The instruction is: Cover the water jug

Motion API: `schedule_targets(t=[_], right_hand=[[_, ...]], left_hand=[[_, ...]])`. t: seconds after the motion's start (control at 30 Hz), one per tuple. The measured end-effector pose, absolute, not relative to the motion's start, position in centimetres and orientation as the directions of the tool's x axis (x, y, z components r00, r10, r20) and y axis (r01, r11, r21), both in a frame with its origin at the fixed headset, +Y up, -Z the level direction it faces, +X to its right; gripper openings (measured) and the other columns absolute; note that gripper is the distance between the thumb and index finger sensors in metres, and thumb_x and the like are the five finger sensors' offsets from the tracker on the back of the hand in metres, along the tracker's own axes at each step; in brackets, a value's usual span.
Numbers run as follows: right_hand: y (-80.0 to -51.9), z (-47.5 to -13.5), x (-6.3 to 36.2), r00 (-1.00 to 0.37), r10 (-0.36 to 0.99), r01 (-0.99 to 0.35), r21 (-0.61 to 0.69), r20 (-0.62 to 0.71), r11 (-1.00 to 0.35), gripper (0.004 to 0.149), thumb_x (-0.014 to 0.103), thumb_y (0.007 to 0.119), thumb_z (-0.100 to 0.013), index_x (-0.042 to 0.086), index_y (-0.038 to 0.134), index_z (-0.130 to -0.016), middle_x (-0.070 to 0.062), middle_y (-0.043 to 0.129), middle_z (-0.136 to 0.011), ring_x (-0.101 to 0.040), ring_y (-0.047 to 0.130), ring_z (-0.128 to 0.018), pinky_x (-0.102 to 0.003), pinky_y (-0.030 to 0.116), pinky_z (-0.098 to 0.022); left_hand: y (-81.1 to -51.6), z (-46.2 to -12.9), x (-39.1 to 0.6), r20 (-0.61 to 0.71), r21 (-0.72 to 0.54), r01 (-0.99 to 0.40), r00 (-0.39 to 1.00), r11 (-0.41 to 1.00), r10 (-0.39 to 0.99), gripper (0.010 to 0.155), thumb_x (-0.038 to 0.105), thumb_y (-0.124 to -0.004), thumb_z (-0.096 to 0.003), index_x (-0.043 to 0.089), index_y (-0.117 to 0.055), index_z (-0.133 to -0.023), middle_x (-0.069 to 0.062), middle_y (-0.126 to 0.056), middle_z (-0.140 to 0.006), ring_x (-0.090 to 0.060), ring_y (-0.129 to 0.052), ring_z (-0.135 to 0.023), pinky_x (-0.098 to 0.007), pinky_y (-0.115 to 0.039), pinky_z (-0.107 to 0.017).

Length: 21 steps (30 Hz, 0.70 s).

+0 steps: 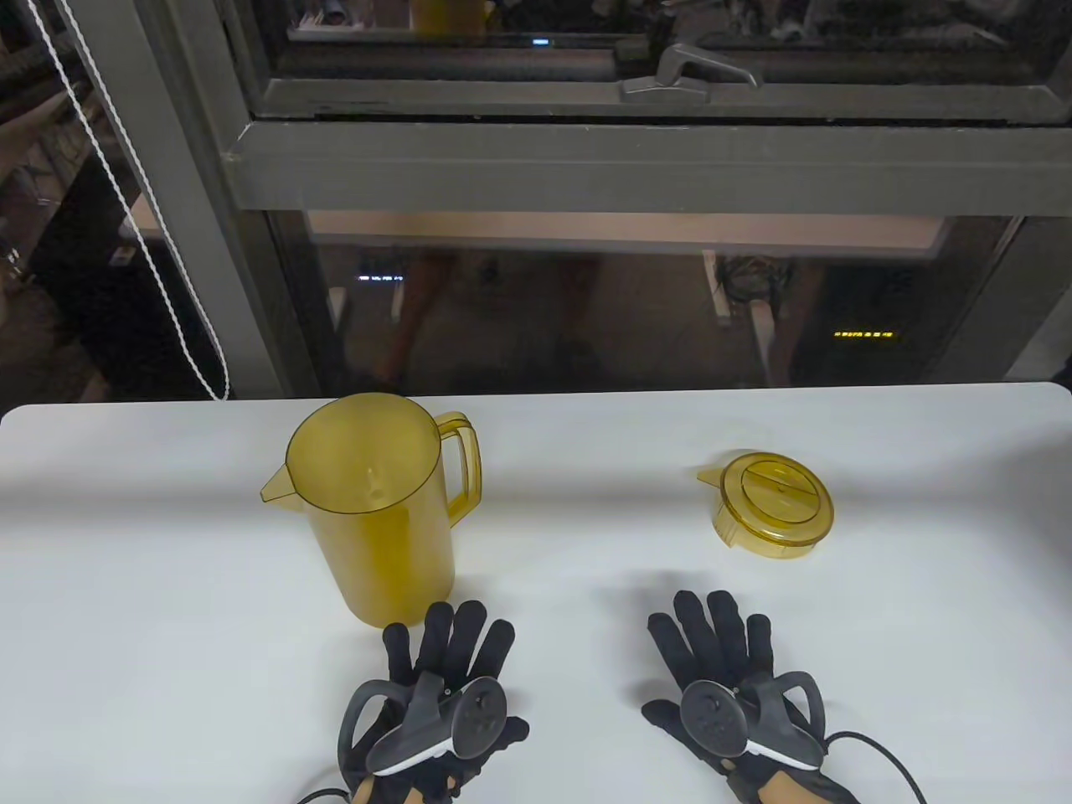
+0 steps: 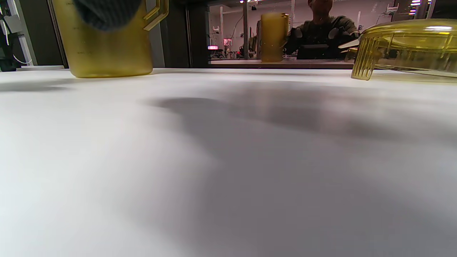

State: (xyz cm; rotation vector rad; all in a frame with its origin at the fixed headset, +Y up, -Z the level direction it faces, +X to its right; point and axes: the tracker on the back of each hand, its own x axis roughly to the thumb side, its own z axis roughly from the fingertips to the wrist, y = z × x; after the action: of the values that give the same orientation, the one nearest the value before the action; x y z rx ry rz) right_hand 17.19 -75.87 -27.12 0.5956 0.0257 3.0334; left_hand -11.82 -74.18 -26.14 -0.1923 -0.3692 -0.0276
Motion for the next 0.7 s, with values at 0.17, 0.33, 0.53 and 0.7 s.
schedule_targets(t=[0.17,0.33,0.53,0.7], right_hand=[[-76.2,-28.0,17.5,-0.926,0.093,-0.081,0.046,0.367,-0.996,0.093,0.063,0.065,-0.046,0.030,-0.001,-0.103,-0.012,0.003,-0.117,-0.053,0.010,-0.107,-0.077,0.019,-0.071],[-75.5,-30.1,18.8,-0.937,0.104,-0.096,0.042,0.334,-0.995,0.093,0.063,0.066,-0.046,0.029,0.000,-0.103,-0.012,0.003,-0.117,-0.053,0.010,-0.107,-0.077,0.019,-0.071],[-72.7,-35.2,21.2,-0.958,0.057,-0.064,-0.016,0.282,-0.998,0.093,0.063,0.066,-0.046,0.029,0.001,-0.104,-0.013,0.005,-0.117,-0.053,0.012,-0.107,-0.076,0.020,-0.071],[-70.5,-40.5,24.3,-0.989,0.034,-0.043,-0.061,0.145,-0.997,0.089,0.060,0.067,-0.047,0.028,0.009,-0.107,-0.016,0.018,-0.119,-0.052,0.048,-0.107,-0.070,0.049,-0.074]], left_hand=[[-74.0,-26.0,-12.4,0.339,-0.183,0.059,0.941,0.981,0.007,0.092,0.070,-0.051,-0.0397,0.033,0.005,-0.102,-0.009,0.014,-0.112,-0.041,0.008,-0.104,-0.075,-0.006,-0.067],[-73.9,-26.0,-12.6,0.326,-0.183,0.058,0.945,0.981,0.005,0.092,0.070,-0.051,-0.0398,0.033,0.005,-0.102,-0.009,0.014,-0.112,-0.041,0.008,-0.104,-0.075,-0.006,-0.067],[-74.0,-26.0,-12.8,0.313,-0.197,0.061,0.950,0.978,0.004,0.092,0.070,-0.051,-0.0397,0.033,0.005,-0.102,-0.009,0.014,-0.112,-0.041,0.008,-0.103,-0.075,-0.006,-0.067],[-74.3,-26.3,-13.3,0.287,-0.211,0.063,0.958,0.975,0.000,0.092,0.070,-0.051,-0.0398,0.033,0.005,-0.101,-0.009,0.014,-0.112,-0.041,0.008,-0.103,-0.075,-0.006,-0.067]])
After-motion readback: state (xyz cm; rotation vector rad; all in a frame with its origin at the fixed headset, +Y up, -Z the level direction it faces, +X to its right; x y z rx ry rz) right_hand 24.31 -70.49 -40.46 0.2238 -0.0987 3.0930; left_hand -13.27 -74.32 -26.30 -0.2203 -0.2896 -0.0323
